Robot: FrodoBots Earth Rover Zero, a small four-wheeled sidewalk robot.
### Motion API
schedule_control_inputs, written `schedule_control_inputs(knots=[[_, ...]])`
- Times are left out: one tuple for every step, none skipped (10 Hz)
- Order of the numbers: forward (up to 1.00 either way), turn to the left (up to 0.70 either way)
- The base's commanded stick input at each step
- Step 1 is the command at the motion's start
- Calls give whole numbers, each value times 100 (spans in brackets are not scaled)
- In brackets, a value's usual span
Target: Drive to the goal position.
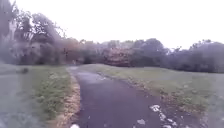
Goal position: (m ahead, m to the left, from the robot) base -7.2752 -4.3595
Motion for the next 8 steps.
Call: schedule_control_inputs(knots=[[45, 0], [45, 0], [45, 0], [45, 0], [45, 0], [45, 0], [45, 7], [45, 17]])
